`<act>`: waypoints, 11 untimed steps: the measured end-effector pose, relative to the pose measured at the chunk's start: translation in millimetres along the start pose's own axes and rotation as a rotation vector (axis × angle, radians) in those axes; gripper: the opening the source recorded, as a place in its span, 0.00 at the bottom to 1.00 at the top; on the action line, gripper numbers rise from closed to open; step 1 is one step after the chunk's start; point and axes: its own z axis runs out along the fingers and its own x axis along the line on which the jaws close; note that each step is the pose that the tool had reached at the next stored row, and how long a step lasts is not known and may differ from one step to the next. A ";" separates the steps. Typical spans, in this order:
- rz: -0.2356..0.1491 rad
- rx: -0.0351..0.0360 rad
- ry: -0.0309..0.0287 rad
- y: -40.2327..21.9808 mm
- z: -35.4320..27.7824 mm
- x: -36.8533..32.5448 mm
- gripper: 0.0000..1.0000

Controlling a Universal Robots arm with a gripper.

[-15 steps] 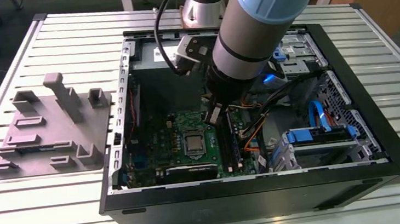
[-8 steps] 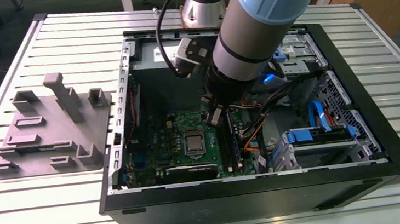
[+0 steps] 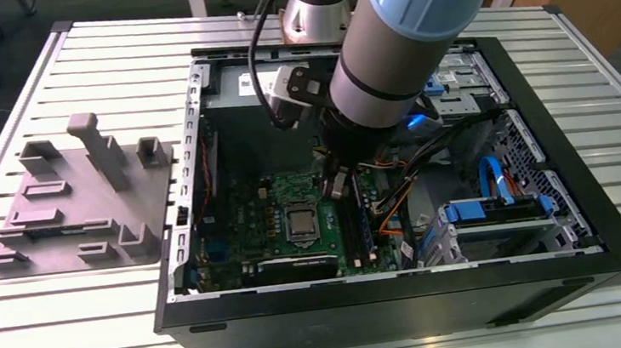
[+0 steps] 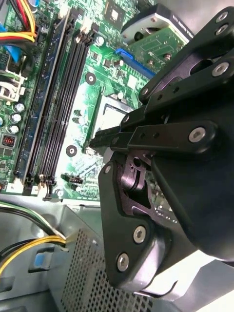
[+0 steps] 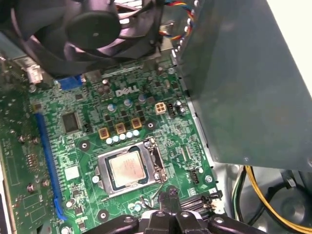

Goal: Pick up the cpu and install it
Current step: 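Install the first cpu locking lever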

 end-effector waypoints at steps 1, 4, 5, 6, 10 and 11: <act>-0.007 -0.0004 0.0013 0.1 -0.1 0.6 0.10; -0.022 -0.0017 0.0037 0.7 -0.1 2.8 0.10; -0.026 -0.0021 0.0044 0.7 0.0 3.5 0.10; -0.031 -0.0025 0.0051 0.5 0.2 4.2 0.10; -0.054 -0.0047 0.0089 -0.3 1.0 6.3 0.10; -0.063 -0.0055 0.0106 -0.4 1.3 6.5 0.10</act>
